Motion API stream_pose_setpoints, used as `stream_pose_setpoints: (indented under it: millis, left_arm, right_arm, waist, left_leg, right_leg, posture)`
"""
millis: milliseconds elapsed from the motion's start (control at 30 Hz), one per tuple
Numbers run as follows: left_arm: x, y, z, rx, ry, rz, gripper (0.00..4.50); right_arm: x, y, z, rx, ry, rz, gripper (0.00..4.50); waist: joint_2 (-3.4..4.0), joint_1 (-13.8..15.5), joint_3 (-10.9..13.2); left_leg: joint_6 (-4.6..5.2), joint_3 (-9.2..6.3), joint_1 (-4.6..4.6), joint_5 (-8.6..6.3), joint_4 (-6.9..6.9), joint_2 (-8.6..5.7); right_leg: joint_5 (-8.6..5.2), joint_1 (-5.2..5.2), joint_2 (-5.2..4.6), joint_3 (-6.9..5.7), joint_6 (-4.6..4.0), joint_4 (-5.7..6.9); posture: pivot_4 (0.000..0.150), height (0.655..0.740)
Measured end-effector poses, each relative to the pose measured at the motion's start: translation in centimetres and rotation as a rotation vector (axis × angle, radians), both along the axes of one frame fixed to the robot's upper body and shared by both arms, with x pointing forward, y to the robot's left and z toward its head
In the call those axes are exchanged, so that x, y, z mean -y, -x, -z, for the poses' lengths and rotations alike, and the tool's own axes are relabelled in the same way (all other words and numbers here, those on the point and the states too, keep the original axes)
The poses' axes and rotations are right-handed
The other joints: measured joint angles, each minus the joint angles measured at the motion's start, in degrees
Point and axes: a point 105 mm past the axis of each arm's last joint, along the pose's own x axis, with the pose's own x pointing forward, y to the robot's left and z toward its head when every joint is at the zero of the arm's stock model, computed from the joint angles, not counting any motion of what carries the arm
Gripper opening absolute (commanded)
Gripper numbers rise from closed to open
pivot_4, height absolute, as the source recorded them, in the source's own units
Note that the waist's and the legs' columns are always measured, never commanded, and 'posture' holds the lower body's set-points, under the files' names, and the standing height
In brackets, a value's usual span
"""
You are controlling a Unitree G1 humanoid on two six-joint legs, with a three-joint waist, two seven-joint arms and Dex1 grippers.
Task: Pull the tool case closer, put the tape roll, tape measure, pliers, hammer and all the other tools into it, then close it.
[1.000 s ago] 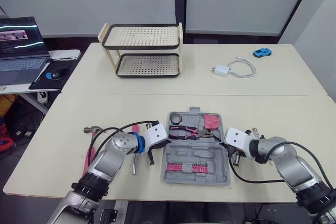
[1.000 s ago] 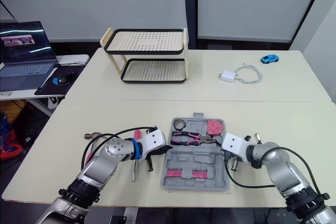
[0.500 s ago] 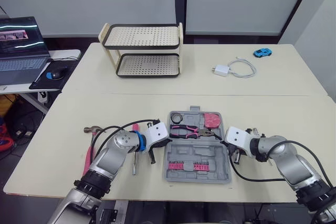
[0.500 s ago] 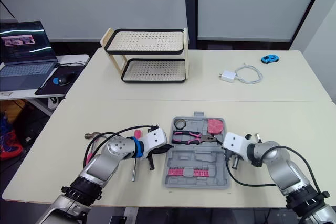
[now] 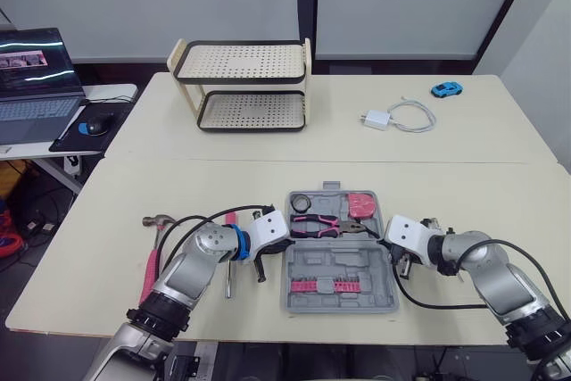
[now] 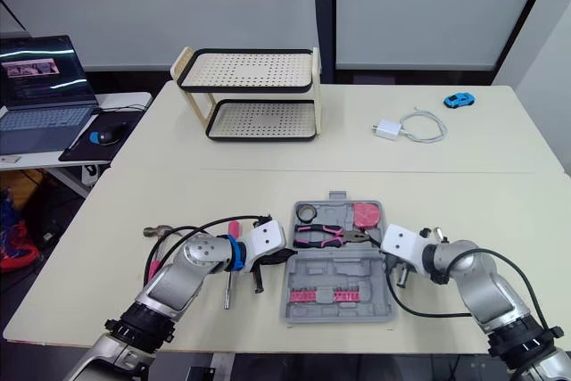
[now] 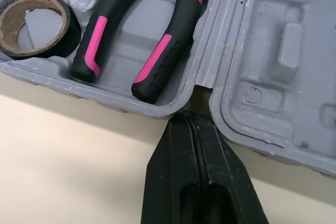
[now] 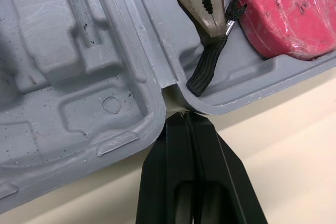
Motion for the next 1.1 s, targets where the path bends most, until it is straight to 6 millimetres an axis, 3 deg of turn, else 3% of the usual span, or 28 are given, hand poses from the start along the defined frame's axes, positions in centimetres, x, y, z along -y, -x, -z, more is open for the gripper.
stream_pose_setpoints:
  millis: [900,1100]
  left_arm:
    - [0.3,-0.3,0.1,0.016,0.002,0.014,0.00]
    - [-0.6,-0.5,0.0,0.013,-0.005,-0.009,0.00]
  right_arm:
    - [0.4,0.6,0.1,-0.010,0.006,0.015,0.04]
    - [1.2,0.7,0.0,-0.003,0.031,0.012,0.04]
  waist:
    - [0.02,0.09,-0.03]
    - [0.00,-0.06,-0.02]
  left_leg:
    - [0.00,-0.02,0.01,0.00,0.02,-0.01]
    - [0.00,-0.01,0.00,0.00,0.00,0.01]
  right_leg:
    - [0.00,0.03,-0.01,-0.02,0.00,0.01]
    - [0.00,0.00,0.00,-0.01,0.00,0.01]
  posture:
    - [0.150,0.7400]
    - [0.150,0.7400]
